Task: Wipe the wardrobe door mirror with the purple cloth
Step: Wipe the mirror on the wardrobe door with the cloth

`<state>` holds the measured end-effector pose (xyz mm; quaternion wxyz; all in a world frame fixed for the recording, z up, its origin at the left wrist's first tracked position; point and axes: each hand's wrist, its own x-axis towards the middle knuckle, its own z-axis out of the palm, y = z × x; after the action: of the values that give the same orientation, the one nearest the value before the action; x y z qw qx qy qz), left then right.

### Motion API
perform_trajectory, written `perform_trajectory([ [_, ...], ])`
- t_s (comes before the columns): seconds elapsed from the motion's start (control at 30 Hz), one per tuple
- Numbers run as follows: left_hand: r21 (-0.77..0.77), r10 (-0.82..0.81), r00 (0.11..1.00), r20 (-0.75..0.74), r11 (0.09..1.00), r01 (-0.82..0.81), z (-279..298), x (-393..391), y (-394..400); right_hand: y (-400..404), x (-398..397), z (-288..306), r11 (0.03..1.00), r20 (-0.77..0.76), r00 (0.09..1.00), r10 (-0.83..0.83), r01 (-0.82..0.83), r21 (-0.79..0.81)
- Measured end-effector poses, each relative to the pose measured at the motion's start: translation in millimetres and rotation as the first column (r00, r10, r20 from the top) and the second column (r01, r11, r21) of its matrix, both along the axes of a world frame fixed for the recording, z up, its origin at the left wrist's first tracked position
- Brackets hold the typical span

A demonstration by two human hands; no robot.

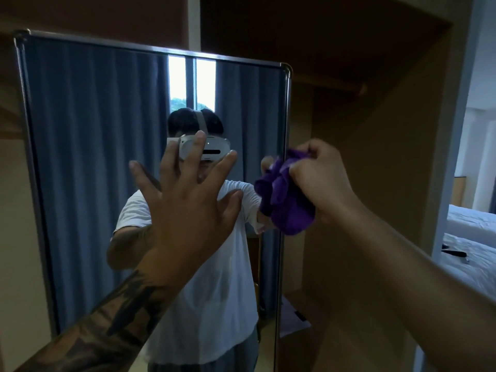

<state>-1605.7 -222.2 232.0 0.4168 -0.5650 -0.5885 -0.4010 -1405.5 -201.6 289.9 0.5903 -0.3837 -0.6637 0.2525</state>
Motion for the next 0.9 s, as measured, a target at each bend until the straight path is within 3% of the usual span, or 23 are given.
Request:
perform_trajectory([
  [0.1,0.004,-0.009,1.0,0.012,1.0,0.009,-1.7,-0.6,0.2,-2.7,-1.8,18.1,0.998,-0.033,0.999,0.006,-0.004,0.056],
  [0.27,0.007,-0.012,1.0,-0.022,1.0,0.012,-3.4,-5.9,0.9,-6.0,-1.9,-20.3,0.999,0.068,0.997,-0.039,0.039,0.0],
  [0.5,0.022,0.014,0.999,-0.03,1.0,-0.014,-4.5,-4.6,2.7,0.4,-2.3,34.4,0.984,0.036,0.998,-0.054,0.047,0.173],
  [0.67,0.014,0.036,0.998,-0.054,0.999,-0.036,-3.9,-8.0,1.2,-0.1,-3.4,0.4,0.994,0.047,0.999,0.014,-0.02,0.111],
  [0.8,0.025,0.05,0.995,-0.081,0.999,-0.048,-5.0,-8.9,3.6,6.0,2.6,33.7,0.981,0.039,0.999,-0.025,0.017,0.195],
  [0.9,0.016,0.05,0.996,-0.072,0.999,-0.049,-5.8,-9.7,3.7,3.4,0.7,12.8,0.974,0.025,0.998,0.06,-0.064,0.215],
])
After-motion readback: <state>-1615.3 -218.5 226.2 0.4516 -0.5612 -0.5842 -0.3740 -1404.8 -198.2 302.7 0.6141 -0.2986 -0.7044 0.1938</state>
